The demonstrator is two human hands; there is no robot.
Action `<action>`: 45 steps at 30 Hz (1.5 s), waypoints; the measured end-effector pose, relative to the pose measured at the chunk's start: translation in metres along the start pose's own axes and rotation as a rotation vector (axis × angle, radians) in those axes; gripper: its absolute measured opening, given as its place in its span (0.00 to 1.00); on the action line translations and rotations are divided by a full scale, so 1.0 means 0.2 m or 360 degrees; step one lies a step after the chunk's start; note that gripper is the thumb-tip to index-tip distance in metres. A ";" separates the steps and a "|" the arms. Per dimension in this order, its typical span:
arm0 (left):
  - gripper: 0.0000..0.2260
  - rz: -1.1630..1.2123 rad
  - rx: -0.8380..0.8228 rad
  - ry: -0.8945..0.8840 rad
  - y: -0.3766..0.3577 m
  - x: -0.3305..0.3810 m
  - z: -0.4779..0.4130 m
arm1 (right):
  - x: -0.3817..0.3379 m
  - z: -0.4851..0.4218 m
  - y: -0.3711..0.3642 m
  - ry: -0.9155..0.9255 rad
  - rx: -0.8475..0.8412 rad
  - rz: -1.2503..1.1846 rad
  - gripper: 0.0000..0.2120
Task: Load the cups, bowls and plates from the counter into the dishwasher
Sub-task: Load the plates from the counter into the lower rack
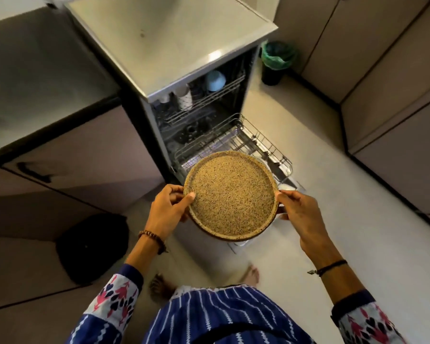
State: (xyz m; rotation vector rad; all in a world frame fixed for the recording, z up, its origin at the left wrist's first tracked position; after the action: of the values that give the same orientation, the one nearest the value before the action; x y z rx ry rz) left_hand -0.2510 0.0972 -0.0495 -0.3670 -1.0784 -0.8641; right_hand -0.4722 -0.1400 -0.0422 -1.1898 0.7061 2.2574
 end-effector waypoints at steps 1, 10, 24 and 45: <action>0.10 -0.0007 0.0000 0.0018 -0.09 0.01 -0.02 | 0.02 -0.02 0.09 -0.0006 -0.0002 -0.0001 0.08; 0.12 0.0046 0.0073 0.0122 -0.67 0.02 -0.28 | 0.20 -0.35 0.61 -0.0108 0.0020 -0.0106 0.07; 0.12 -0.0047 0.0001 0.0324 -0.95 -0.08 -0.85 | 0.29 -1.06 0.79 -0.0216 -0.0033 -0.0034 0.10; 0.14 0.0773 0.0248 0.0913 -2.10 -0.52 -1.64 | 0.43 -2.70 1.06 -0.0158 -0.0717 0.0604 0.11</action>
State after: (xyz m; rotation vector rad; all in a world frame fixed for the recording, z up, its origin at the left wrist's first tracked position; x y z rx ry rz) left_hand -0.3918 -0.3349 -0.3475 -0.2139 -0.4834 -0.4033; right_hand -0.3281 -0.6284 -0.3333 -1.2038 0.4197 2.8823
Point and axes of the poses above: each hand's wrist, its own z-axis away from the middle knuckle, its own y-axis out of the back of the hand, x = y × z, the point moved 7 cm from there along -z, towards the middle knuckle, and after that the axes turned 14 degrees about -x, right-handed, at the moved point
